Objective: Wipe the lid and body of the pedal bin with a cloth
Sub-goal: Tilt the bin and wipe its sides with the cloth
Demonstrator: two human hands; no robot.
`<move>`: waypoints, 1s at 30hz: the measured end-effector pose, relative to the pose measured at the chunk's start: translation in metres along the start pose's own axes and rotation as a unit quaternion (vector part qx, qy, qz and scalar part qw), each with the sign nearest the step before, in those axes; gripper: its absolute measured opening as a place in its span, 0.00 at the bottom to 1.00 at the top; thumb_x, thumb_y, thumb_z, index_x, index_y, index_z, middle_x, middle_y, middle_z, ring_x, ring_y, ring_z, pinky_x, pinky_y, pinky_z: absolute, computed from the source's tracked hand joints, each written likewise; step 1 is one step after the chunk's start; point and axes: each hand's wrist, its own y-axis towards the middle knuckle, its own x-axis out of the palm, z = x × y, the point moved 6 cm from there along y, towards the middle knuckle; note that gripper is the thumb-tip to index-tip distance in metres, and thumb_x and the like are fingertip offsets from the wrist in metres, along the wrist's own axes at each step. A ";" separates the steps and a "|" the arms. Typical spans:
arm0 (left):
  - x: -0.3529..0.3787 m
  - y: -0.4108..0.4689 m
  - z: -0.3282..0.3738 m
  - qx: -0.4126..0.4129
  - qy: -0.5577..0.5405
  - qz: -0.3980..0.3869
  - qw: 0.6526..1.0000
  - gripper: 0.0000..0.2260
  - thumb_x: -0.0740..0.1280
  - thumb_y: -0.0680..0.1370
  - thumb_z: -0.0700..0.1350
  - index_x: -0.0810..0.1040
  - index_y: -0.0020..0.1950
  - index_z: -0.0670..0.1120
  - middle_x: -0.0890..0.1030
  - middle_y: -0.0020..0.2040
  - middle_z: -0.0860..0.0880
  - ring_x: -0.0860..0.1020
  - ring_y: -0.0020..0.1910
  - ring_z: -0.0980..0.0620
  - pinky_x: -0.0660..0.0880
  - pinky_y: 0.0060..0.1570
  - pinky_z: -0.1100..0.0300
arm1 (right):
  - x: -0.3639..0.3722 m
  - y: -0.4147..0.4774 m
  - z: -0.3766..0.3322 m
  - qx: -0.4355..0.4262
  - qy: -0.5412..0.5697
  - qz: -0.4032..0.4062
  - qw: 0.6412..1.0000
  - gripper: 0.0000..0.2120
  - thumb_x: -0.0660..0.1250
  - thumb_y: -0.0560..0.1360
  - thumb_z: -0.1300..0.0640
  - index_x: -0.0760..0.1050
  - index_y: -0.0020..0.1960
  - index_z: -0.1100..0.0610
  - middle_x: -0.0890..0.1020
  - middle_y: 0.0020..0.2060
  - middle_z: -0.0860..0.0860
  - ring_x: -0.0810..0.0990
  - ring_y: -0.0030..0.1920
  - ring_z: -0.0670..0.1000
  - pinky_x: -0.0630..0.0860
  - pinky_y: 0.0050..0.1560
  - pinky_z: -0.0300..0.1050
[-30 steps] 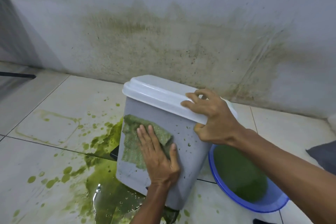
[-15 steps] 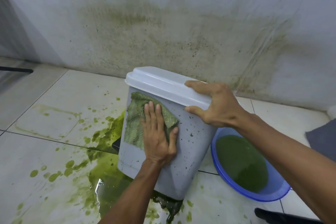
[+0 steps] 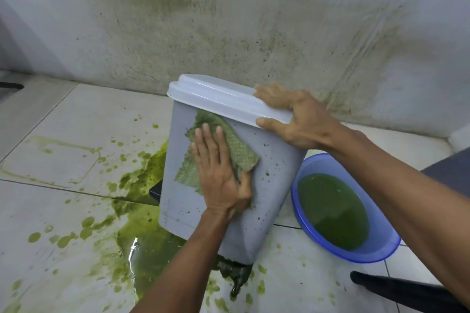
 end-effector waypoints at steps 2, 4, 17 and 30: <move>0.011 -0.004 0.018 0.026 0.006 -0.024 0.999 0.38 0.59 0.76 0.53 0.53 0.81 0.36 0.53 0.82 0.36 0.48 0.82 0.35 0.47 0.79 0.34 | -0.001 0.000 0.000 0.015 -0.019 0.038 0.999 0.26 0.64 0.75 0.40 0.74 0.71 0.47 0.73 0.71 0.43 0.70 0.73 0.50 0.67 0.72 0.57; 0.019 -0.013 0.025 0.065 0.009 -0.048 0.997 0.37 0.58 0.76 0.52 0.53 0.82 0.40 0.52 0.82 0.38 0.49 0.82 0.36 0.49 0.79 0.34 | -0.002 -0.002 -0.002 0.026 -0.064 0.070 0.995 0.25 0.58 0.76 0.38 0.73 0.71 0.44 0.76 0.68 0.44 0.75 0.69 0.52 0.73 0.66 0.56; 0.020 0.004 0.034 -0.017 0.003 -0.023 1.000 0.36 0.61 0.77 0.51 0.55 0.82 0.41 0.49 0.83 0.37 0.46 0.82 0.35 0.44 0.79 0.35 | 0.003 -0.004 -0.005 0.031 -0.147 0.104 0.983 0.26 0.56 0.76 0.36 0.74 0.69 0.45 0.81 0.63 0.47 0.79 0.60 0.57 0.74 0.56 0.52; 0.007 -0.006 0.001 -0.082 0.006 -0.018 0.996 0.36 0.61 0.78 0.55 0.53 0.83 0.44 0.48 0.83 0.36 0.44 0.82 0.35 0.42 0.79 0.35 | 0.002 -0.005 -0.004 0.048 -0.126 0.097 0.986 0.23 0.61 0.78 0.37 0.73 0.70 0.44 0.78 0.67 0.43 0.75 0.68 0.52 0.70 0.65 0.52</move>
